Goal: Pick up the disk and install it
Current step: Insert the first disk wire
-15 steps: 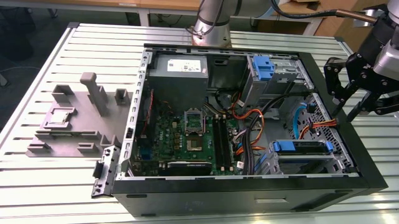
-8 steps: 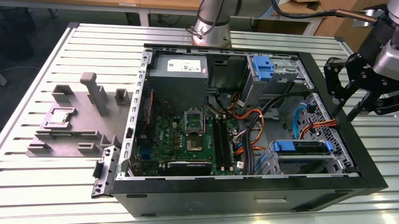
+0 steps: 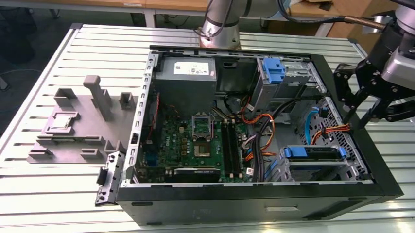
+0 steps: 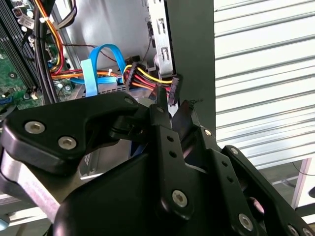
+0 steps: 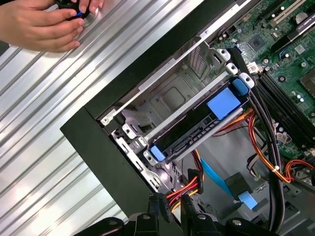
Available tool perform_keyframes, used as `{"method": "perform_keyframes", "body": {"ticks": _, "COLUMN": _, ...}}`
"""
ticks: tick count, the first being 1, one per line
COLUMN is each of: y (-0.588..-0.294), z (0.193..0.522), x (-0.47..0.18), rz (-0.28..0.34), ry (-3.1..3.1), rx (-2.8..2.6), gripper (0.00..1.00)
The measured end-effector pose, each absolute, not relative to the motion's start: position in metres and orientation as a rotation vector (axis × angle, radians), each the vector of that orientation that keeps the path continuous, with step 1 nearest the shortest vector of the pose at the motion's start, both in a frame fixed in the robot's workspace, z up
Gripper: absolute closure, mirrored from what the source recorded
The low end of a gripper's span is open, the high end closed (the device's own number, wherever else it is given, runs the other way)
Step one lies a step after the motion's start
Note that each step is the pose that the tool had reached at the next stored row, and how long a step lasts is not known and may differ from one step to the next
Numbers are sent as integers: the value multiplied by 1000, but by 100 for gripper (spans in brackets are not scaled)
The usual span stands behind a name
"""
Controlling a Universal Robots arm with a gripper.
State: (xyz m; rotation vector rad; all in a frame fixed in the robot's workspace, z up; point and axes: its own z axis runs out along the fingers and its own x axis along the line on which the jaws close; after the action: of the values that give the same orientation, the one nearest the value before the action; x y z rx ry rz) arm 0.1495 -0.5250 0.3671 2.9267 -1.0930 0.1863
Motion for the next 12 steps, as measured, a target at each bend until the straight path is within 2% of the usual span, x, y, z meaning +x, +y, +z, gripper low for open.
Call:
{"method": "perform_keyframes", "body": {"ticks": 7, "y": -521, "z": 364, "x": 149, "rz": 241, "ry": -1080, "rx": 2931, "gripper": 69}}
{"method": "perform_keyframes", "body": {"ticks": 12, "y": -521, "z": 363, "x": 149, "rz": 248, "ry": -1024, "rx": 2951, "gripper": 69}}
